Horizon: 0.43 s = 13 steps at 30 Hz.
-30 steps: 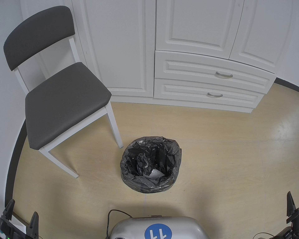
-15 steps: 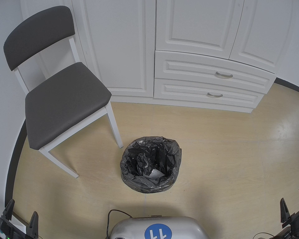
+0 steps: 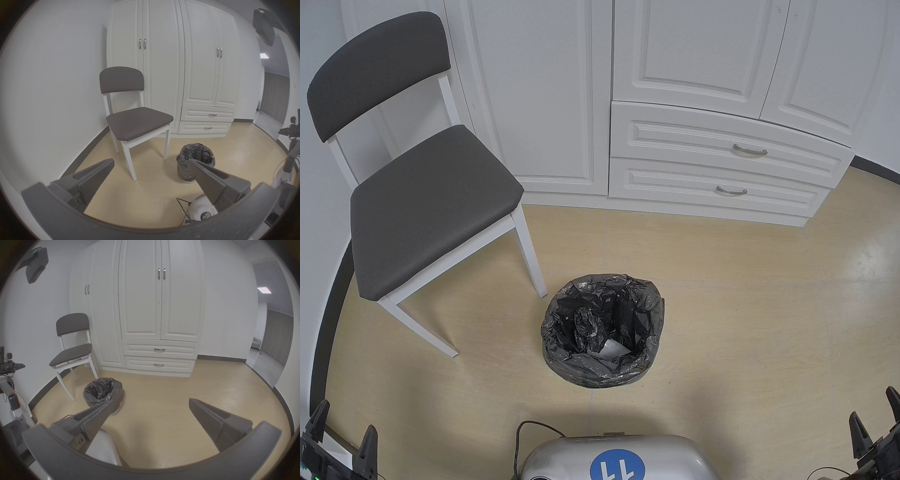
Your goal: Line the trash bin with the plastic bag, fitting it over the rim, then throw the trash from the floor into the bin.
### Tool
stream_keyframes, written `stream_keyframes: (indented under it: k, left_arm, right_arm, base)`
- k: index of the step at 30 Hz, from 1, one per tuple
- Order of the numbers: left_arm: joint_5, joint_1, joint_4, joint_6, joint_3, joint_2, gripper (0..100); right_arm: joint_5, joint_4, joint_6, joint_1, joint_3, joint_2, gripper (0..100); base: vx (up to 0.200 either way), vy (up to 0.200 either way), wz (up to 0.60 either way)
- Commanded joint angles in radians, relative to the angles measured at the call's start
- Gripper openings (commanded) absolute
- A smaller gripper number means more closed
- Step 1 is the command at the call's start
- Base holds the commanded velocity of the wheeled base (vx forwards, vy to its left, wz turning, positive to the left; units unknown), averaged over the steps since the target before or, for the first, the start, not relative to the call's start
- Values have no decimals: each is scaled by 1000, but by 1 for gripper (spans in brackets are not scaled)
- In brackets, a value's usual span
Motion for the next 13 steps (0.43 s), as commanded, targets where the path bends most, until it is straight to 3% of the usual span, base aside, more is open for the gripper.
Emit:
stream_keyframes:
  k: [1, 13]
  left_arm:
    - [1, 0, 0, 1, 18, -13, 100]
    - [1, 0, 0, -4, 18, -13, 100]
  right_arm:
    - [1, -3, 2, 3, 8, -7, 100]
    - [0, -23, 21, 0, 16, -15, 100]
  base:
    - [0, 0, 0]
    - [0, 0, 0]
